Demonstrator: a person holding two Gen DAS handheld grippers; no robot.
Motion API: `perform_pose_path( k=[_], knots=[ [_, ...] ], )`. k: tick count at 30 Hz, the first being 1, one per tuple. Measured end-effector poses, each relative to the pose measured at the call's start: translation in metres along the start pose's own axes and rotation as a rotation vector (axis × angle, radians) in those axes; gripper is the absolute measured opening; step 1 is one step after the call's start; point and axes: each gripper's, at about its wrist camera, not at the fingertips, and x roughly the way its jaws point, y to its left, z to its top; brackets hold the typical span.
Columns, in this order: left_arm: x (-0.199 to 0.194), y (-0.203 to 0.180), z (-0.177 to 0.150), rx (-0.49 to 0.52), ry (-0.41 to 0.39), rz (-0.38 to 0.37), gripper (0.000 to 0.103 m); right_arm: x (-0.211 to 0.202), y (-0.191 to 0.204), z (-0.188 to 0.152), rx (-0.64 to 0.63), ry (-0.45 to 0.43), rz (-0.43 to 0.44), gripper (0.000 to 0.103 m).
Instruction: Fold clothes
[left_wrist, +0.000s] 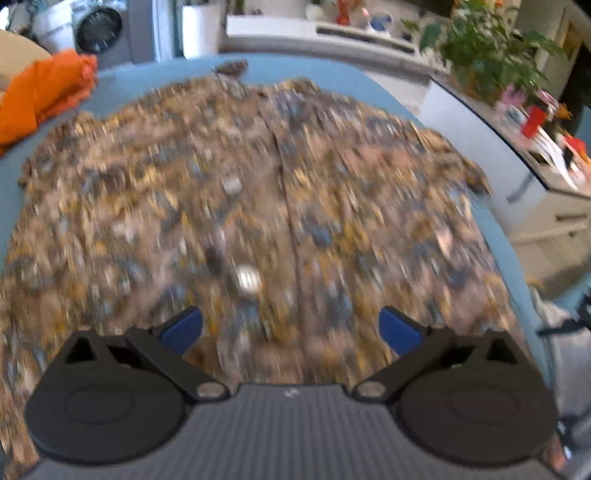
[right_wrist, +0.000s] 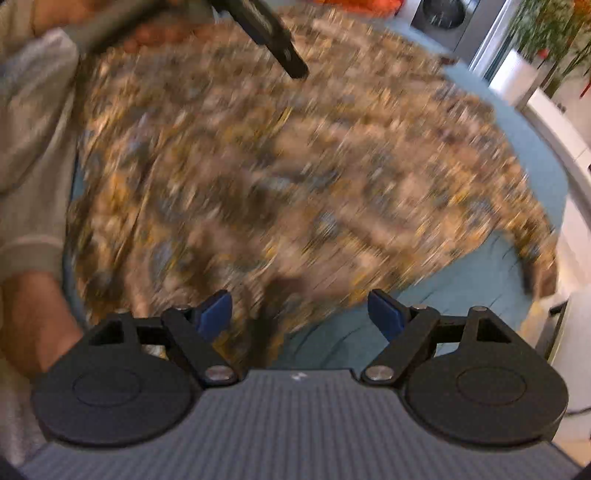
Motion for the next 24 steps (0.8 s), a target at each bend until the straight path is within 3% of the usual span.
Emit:
perform_pose_path(
  k=[4,5,7,10,12,13,14,17,18,22,24],
  knots=[
    [-0.003,-0.004,-0.025,0.025,0.049,-0.032,0.103,-0.001,-0.004,-0.001,0.115,-0.007,0.037,0.083],
    [0.000,-0.005,-0.031,0.035,0.065,-0.028,0.103,-0.001,-0.003,-0.002,0.144,-0.017,0.056,0.077],
    [0.007,-0.005,-0.043,0.055,0.093,-0.019,0.103,0.000,-0.001,-0.003,0.198,-0.031,0.092,0.076],
    [0.013,-0.002,-0.054,0.049,0.114,-0.015,0.103,0.018,0.011,-0.007,0.171,0.066,0.055,0.076],
    [0.013,-0.002,-0.058,0.055,0.117,-0.009,0.103,0.015,0.016,-0.005,0.152,0.059,0.092,0.053],
    [0.012,-0.003,-0.060,0.065,0.119,-0.004,0.103,0.013,0.017,-0.005,0.145,0.067,0.110,0.029],
    [0.011,-0.003,-0.061,0.068,0.121,-0.005,0.103,0.011,0.018,-0.004,0.137,0.076,0.129,0.019],
    [0.005,0.001,-0.063,0.060,0.113,-0.017,0.103,0.005,0.018,-0.006,0.123,0.099,0.127,0.016],
    [0.000,0.004,-0.063,0.049,0.102,-0.022,0.103,0.001,0.016,-0.006,0.141,0.091,0.076,0.017],
    [-0.018,0.025,-0.054,-0.030,0.051,-0.034,0.103,-0.021,0.025,0.001,0.116,0.031,-0.165,0.040],
    [-0.024,0.036,-0.051,-0.070,0.042,-0.044,0.103,-0.039,0.059,0.015,-0.003,-0.073,-0.234,0.053]
  ],
)
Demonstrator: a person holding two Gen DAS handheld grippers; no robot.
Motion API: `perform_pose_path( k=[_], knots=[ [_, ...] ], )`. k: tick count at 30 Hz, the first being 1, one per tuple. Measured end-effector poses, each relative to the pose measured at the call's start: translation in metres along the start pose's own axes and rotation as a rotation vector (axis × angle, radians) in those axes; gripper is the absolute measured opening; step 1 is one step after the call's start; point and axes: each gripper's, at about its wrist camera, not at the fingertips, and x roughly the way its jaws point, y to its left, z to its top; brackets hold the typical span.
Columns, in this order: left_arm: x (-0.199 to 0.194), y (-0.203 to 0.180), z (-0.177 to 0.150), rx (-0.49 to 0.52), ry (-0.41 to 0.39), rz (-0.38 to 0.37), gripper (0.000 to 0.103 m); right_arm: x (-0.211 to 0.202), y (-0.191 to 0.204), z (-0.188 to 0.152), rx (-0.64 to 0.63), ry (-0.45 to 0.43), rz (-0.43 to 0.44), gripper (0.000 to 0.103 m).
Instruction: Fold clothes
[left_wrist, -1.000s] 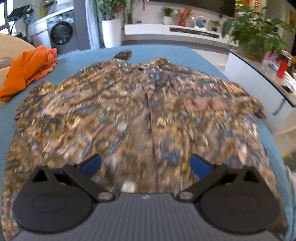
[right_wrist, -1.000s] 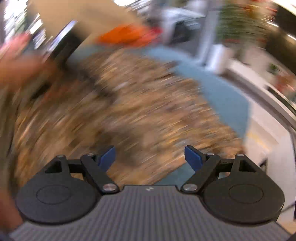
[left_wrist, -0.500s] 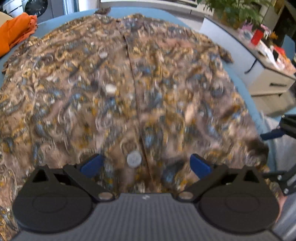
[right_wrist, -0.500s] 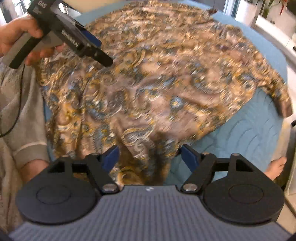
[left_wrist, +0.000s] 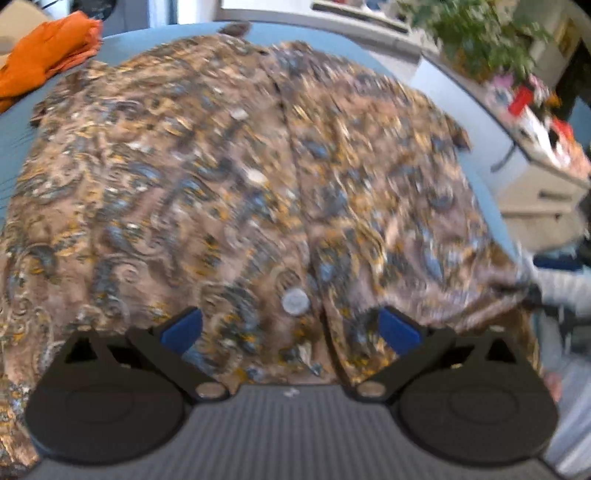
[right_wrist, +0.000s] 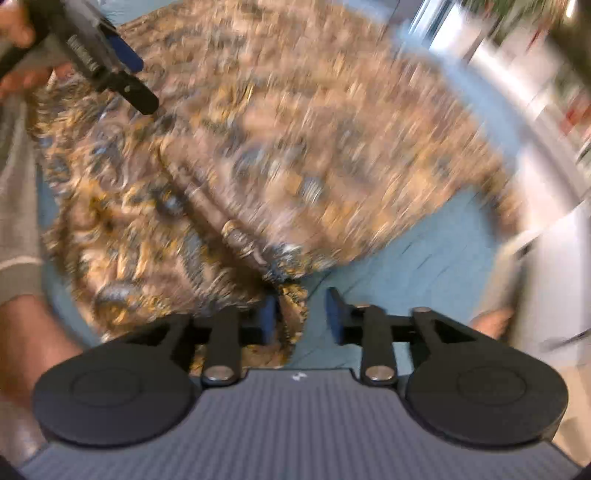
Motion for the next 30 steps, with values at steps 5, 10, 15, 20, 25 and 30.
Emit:
perform_pose_path(
  k=[5,10,15,20,25,30],
  knots=[
    [-0.006,0.013,0.002,-0.030,0.013,0.027,0.103,0.005,0.051,0.013,-0.131,0.160,0.124,0.072],
    [-0.009,0.022,-0.001,-0.034,-0.002,0.040,0.103,-0.006,0.058,0.004,-0.148,0.080,0.021,0.072],
    [-0.010,0.032,0.006,-0.083,-0.019,0.052,0.103,-0.039,0.095,0.029,-0.212,-0.219,0.151,0.072],
    [-0.012,0.035,0.003,-0.087,-0.024,0.076,0.103,-0.007,0.163,0.045,-0.431,-0.210,0.275,0.065],
    [-0.011,0.038,0.000,-0.086,-0.020,0.089,0.103,0.022,0.184,0.045,-0.445,-0.157,0.281,0.053],
    [-0.008,0.039,-0.003,-0.083,-0.019,0.096,0.103,0.020,0.164,0.042,-0.269,-0.150,0.343,0.034]
  ],
)
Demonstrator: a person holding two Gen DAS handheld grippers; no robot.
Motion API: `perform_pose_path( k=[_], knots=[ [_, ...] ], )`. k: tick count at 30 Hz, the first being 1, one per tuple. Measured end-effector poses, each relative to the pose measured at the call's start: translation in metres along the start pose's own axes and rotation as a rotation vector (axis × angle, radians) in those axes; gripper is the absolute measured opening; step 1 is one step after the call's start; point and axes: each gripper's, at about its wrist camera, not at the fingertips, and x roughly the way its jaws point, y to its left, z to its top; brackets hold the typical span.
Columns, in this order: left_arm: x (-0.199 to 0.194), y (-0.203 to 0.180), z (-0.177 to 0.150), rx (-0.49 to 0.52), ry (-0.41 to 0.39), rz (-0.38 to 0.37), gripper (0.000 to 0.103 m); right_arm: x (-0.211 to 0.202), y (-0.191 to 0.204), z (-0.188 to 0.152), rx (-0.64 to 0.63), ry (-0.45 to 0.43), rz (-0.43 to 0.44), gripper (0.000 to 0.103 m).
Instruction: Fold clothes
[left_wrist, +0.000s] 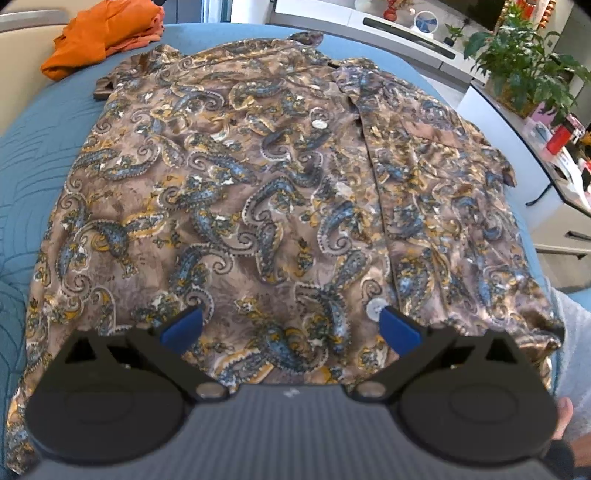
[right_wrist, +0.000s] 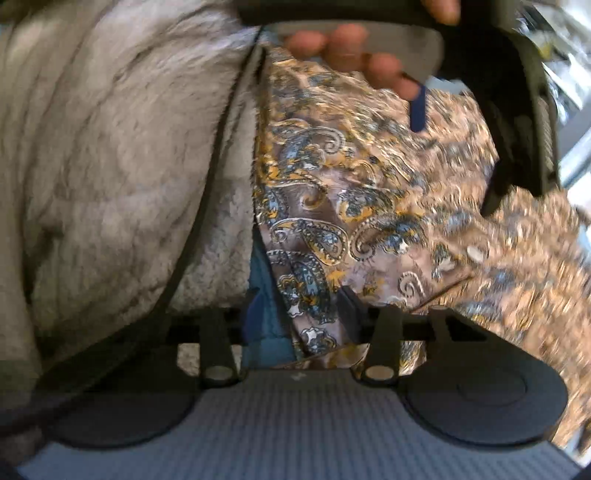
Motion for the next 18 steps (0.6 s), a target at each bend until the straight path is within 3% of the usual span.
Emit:
perform_pose_path(
  k=[2,6,8,15,18],
  knots=[
    [0.001,0.001,-0.001,-0.002,0.000,0.003,0.103,-0.002,-0.004,-0.002,0.046,-0.010,-0.004,0.022],
    [0.003,0.000,-0.001,0.001,0.000,0.011,0.103,-0.004,-0.006,-0.005,0.082,-0.014,-0.003,0.018],
    [0.003,0.000,-0.001,0.003,-0.003,0.013,0.103,-0.006,-0.006,-0.005,0.091,-0.011,0.012,0.009],
    [0.003,-0.001,-0.001,0.008,-0.021,0.067,0.103,-0.021,0.007,-0.009,0.085,-0.009,0.115,0.008],
    [0.003,-0.002,-0.002,0.009,-0.028,0.092,0.103,-0.025,0.015,-0.017,0.052,-0.026,0.089,0.010]
  ],
)
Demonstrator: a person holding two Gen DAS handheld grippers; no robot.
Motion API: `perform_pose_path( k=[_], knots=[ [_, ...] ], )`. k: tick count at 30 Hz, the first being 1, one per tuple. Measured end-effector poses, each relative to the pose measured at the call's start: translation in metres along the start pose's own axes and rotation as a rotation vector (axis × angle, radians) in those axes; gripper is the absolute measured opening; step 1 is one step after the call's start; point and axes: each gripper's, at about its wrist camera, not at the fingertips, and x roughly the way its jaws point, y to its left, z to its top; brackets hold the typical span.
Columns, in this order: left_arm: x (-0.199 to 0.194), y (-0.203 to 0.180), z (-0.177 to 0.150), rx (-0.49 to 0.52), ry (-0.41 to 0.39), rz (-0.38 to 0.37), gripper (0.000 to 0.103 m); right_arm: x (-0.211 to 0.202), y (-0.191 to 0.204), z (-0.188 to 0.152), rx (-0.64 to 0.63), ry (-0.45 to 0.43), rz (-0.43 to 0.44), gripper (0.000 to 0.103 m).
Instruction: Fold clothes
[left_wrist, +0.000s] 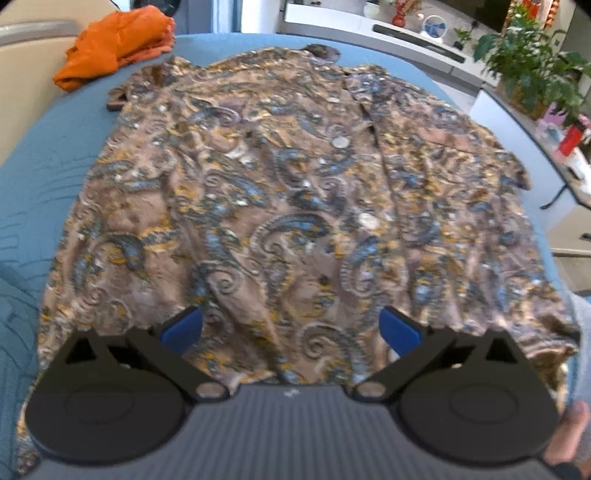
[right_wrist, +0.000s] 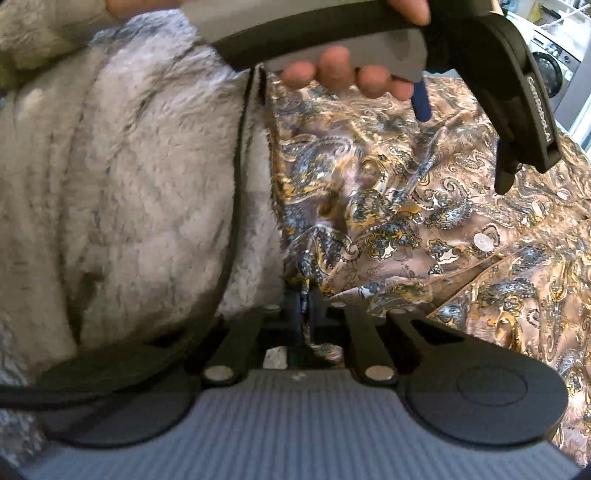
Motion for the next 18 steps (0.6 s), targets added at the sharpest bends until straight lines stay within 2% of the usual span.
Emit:
perform_pose_path(
  k=[4,7,9,12,13,18],
  knots=[
    [-0.006,0.002,0.001,-0.003,-0.029,0.045,0.103,-0.015,-0.005,-0.001,0.011,-0.014,-0.042,0.027],
    [-0.019,0.000,0.004,-0.010,-0.070,0.116,0.103,-0.044,-0.015,-0.006,0.066,-0.080,-0.064,0.028],
    [-0.031,-0.003,0.008,-0.020,-0.100,0.164,0.103,-0.067,-0.027,-0.008,0.138,-0.143,-0.078,0.033],
    [-0.048,-0.009,0.013,-0.059,-0.093,0.152,0.103,-0.098,-0.059,-0.017,0.275,-0.227,-0.124,0.048],
    [-0.054,-0.011,0.015,-0.073,-0.089,0.144,0.103,-0.094,-0.069,-0.017,0.299,-0.238,-0.133,0.052],
    [-0.081,-0.028,0.018,-0.099,-0.091,0.094,0.103,-0.129,-0.113,-0.039,0.479,-0.296,-0.243,0.055]
  ],
)
